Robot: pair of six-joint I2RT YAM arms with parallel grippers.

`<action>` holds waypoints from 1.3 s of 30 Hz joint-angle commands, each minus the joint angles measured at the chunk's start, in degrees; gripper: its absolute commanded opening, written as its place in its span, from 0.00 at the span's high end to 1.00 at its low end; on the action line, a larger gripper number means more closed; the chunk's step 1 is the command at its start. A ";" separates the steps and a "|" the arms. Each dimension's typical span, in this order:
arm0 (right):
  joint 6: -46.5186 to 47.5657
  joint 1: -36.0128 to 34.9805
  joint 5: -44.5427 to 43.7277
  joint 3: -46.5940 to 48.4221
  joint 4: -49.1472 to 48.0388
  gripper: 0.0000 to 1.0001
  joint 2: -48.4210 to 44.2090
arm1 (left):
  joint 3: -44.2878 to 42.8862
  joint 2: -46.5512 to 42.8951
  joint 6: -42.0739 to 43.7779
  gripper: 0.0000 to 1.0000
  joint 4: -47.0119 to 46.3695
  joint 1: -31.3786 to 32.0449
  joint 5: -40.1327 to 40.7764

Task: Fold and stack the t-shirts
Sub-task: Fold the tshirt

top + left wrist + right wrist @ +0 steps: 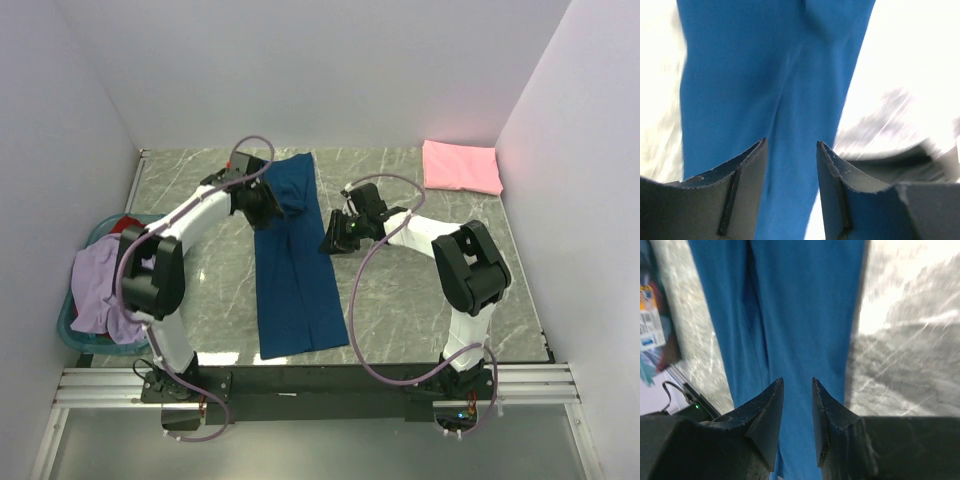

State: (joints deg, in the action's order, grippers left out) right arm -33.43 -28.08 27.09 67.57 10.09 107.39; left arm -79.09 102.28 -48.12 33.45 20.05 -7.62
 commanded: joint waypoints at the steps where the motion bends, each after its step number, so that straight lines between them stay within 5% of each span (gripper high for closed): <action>1: -0.41 -0.67 1.38 -2.35 -3.58 0.64 -2.45 | -7.56 4.58 -4.08 0.51 -3.91 -1.59 1.37; 9: -1.11 -0.67 3.32 -5.26 -6.74 0.64 -3.77 | -19.43 17.42 -6.20 0.57 -4.71 -2.74 2.00; 24: -1.29 -0.75 6.75 -6.93 -9.29 0.64 -2.63 | -18.38 21.99 -7.69 0.69 -11.74 -3.79 1.02; 35: -1.46 -0.67 6.75 -7.01 -9.47 0.64 -2.45 | -18.30 23.49 -7.52 0.70 -12.01 -3.71 -0.64; 39: -1.46 -0.67 6.48 -7.01 -9.38 0.64 -2.45 | -16.98 22.35 -7.25 0.86 -12.88 -3.79 -0.47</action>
State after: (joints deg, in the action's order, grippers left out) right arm -34.87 -28.51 32.97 61.36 2.57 106.52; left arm -96.12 125.73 -55.29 22.94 16.27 -7.25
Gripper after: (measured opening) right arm 0.364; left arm 0.174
